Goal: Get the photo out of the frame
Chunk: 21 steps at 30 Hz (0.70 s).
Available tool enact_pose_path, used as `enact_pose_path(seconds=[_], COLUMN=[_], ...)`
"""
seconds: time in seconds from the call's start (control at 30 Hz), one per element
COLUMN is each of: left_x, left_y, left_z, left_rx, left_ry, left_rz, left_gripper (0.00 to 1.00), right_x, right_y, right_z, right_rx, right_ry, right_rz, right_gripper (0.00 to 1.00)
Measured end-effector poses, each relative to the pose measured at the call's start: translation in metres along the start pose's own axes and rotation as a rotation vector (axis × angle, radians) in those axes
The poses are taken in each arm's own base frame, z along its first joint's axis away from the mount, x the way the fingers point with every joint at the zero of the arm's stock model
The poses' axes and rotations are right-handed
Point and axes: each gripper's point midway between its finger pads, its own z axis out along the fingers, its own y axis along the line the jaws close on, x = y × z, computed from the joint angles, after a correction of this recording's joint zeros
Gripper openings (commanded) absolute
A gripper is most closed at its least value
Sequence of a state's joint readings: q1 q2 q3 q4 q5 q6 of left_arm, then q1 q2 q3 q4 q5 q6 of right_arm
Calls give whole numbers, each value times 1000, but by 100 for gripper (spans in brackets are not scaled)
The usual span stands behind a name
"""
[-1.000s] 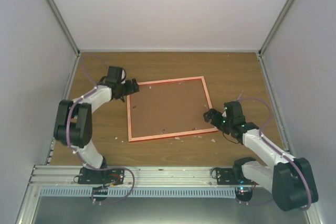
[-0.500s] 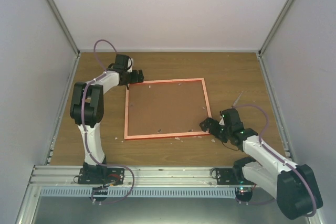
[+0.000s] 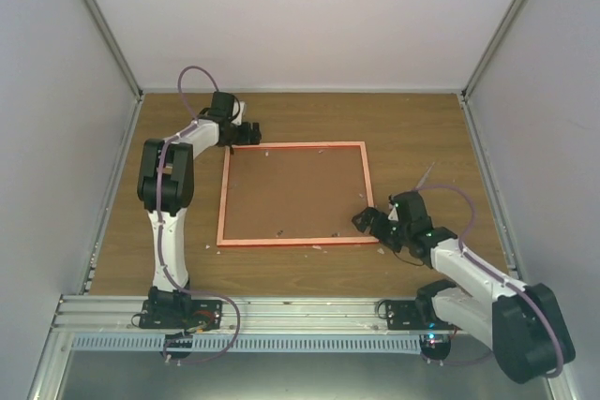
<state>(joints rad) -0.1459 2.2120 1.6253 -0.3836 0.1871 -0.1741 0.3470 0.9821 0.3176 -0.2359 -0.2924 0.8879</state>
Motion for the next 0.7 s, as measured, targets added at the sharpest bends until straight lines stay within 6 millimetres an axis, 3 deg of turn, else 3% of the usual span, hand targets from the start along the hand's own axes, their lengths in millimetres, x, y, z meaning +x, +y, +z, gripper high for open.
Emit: enact_pose_path(seconds=[0.23,0.7], left_x=[7,58], left_y=[6,47], left_z=[-5,-55], left_rx=[-18,-63], left_ry=[0,50], left_rz=[-1,-238], left_gripper=[96,96], right_x=[-19,-90], right_y=[8,58], right_z=[13,65], right_rx=[36,48], right_ry=[2,18], right_rz=[-34,-261], right_gripper=[100,100])
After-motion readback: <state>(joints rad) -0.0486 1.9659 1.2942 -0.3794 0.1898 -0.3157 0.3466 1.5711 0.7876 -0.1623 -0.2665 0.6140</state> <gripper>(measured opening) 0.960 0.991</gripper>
